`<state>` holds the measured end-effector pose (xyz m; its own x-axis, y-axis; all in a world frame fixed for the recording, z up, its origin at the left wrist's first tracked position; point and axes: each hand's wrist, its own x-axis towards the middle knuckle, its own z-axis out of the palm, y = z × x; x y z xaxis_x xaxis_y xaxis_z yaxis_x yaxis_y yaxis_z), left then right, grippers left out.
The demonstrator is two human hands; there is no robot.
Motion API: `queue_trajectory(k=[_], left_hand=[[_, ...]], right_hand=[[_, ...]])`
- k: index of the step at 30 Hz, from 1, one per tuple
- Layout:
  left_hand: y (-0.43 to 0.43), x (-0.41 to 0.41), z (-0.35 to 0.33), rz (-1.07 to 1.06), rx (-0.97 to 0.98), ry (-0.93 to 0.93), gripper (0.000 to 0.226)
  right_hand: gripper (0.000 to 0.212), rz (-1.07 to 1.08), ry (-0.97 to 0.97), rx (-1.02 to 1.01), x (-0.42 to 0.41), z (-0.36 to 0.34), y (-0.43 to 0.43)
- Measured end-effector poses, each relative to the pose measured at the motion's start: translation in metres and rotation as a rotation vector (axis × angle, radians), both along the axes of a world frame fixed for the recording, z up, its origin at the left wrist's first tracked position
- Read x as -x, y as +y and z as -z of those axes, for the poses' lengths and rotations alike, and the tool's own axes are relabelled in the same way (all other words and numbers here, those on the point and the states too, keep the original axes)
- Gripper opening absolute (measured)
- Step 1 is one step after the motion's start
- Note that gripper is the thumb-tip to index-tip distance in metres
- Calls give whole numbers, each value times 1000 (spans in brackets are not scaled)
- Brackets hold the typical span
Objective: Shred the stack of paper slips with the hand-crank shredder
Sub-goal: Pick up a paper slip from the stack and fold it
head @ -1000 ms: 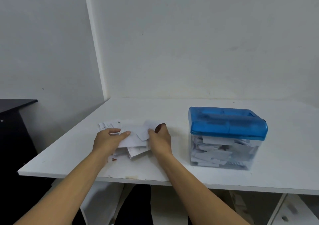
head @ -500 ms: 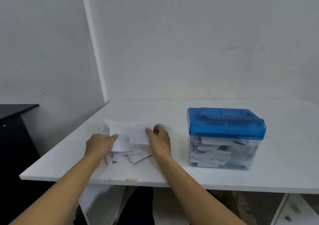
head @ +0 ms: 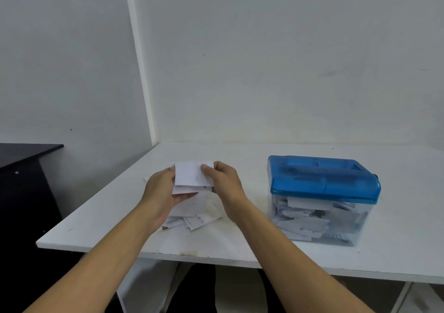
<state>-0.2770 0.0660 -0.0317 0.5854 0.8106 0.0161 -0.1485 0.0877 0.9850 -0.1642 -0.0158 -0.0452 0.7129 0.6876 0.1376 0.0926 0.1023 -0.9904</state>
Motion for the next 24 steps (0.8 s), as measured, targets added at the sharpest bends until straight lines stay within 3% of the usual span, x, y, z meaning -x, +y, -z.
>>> queue_trajectory(k=[5,10,18,24], left_hand=[[-13,-1,-25,-4,21,-107,33],[-22,-9,-47,50,-81,-124,25],[-65,-37,-91,171,-295,-188,25],[-92,-70,-109,207,-500,-166,20]], right_hand=[[14,25,-207,-10,0,-29,-8],[29,87,-330,-46,1,-61,-27],[57,119,-314,-54,-10,-107,-75],[30,239,-483,168,-47,-126,-134]])
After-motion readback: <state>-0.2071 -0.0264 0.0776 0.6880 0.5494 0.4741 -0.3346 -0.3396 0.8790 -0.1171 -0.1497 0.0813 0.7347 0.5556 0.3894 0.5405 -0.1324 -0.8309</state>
